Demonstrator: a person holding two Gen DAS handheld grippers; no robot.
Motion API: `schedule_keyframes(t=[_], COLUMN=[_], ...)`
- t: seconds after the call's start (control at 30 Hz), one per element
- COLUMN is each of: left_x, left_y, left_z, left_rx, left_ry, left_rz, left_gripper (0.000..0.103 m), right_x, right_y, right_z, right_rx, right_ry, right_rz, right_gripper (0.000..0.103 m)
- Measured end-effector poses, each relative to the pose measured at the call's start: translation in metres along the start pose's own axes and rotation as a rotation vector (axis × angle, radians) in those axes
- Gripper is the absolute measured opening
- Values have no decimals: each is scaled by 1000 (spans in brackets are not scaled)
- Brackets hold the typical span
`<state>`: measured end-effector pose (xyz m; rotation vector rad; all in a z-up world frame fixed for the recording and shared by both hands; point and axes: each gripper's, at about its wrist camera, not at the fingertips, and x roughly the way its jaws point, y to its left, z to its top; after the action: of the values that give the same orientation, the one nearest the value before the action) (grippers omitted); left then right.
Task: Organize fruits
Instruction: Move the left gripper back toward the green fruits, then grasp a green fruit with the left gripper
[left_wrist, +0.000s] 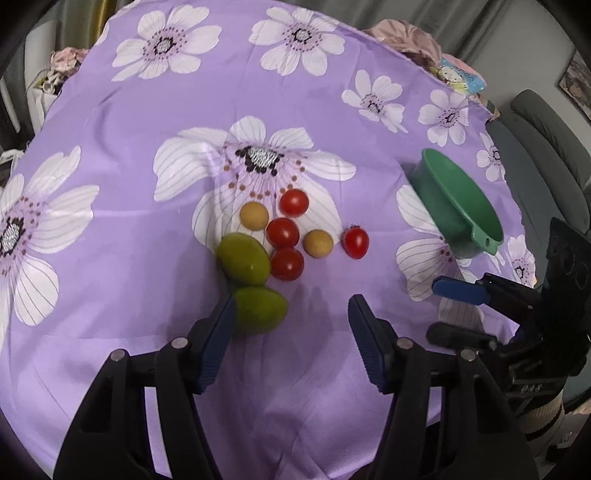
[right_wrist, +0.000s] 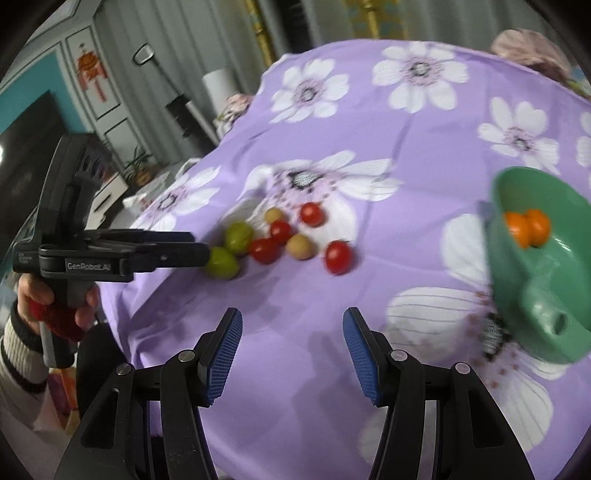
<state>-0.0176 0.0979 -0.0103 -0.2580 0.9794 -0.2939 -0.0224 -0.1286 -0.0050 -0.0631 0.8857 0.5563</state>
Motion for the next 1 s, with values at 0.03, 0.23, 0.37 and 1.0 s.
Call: schedule_keyframes(t=[0.03,0.23,0.37,1.0], left_x=[3,15,22,37], left_y=[2,2,0,-2], left_z=[0,3,7,10], left_rx=[-4,8,31,-18], left_ry=[7,44,77,125], left_rz=[9,20,38,-109], left_gripper=[62,62,61,47], right_x=[3,26,33,73], right_y=[3,18,24,27], right_z=[0,8,9,21], right_rx=[-6,-49,-66,-110], right_ry=[5,59,78,193], right_rz=[9,36,58,62], right_gripper=[57,57,57,57])
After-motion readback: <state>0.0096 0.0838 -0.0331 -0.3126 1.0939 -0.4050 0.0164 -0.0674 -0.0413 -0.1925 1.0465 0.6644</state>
